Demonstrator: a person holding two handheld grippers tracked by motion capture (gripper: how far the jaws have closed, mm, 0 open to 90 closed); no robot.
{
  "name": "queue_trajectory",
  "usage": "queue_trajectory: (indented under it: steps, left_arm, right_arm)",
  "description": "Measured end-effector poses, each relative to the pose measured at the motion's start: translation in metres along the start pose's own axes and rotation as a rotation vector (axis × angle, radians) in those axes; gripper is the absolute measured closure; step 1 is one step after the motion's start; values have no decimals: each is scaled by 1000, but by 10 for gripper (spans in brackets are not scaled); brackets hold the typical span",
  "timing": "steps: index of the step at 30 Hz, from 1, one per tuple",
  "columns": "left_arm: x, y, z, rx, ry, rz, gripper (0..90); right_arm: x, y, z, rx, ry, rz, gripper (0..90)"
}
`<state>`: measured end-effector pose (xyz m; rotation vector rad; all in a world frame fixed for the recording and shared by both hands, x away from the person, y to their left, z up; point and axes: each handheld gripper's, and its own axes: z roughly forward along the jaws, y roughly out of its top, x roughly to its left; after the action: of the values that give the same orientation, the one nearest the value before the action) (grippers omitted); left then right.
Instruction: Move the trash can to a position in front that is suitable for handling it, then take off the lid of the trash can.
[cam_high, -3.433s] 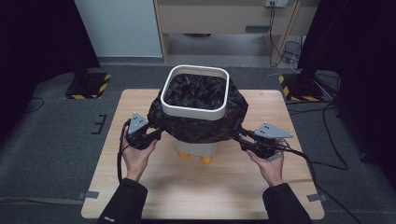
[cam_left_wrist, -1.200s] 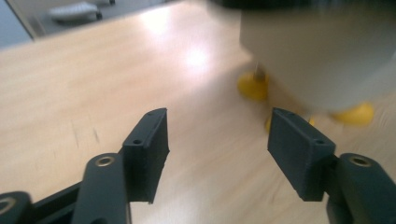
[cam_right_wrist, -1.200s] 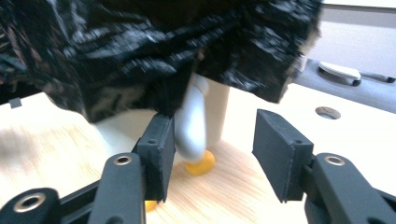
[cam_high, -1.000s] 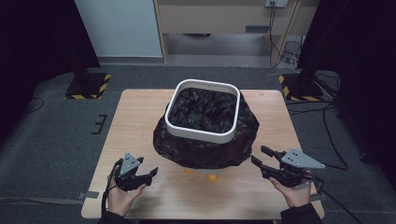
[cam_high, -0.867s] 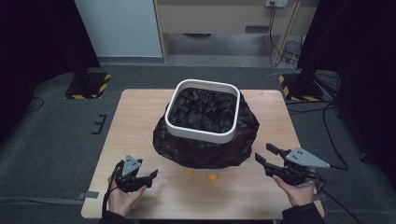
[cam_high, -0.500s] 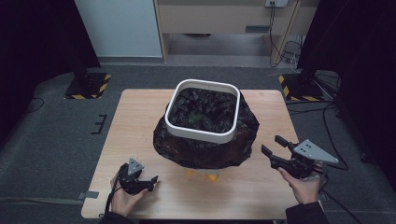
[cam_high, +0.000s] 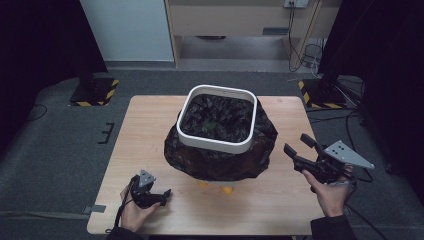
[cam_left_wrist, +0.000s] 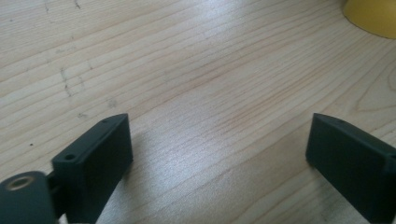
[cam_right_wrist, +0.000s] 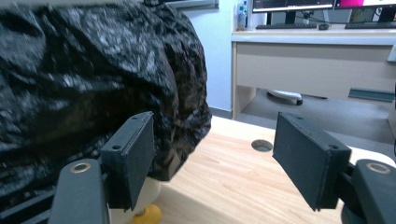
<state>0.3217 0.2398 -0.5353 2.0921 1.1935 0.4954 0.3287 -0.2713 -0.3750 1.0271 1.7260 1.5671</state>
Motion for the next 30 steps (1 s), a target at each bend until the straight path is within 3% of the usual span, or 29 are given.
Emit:
queue_trajectory:
  steps: [10,30]
  left_arm:
    - [-1,2,3,9,-5,2,1]
    - [-2,2,3,11,-4,2,0]
  right_arm:
    - [1,23,7,-30,14,7,283]
    - [10,75,30,-42,48,-7,275]
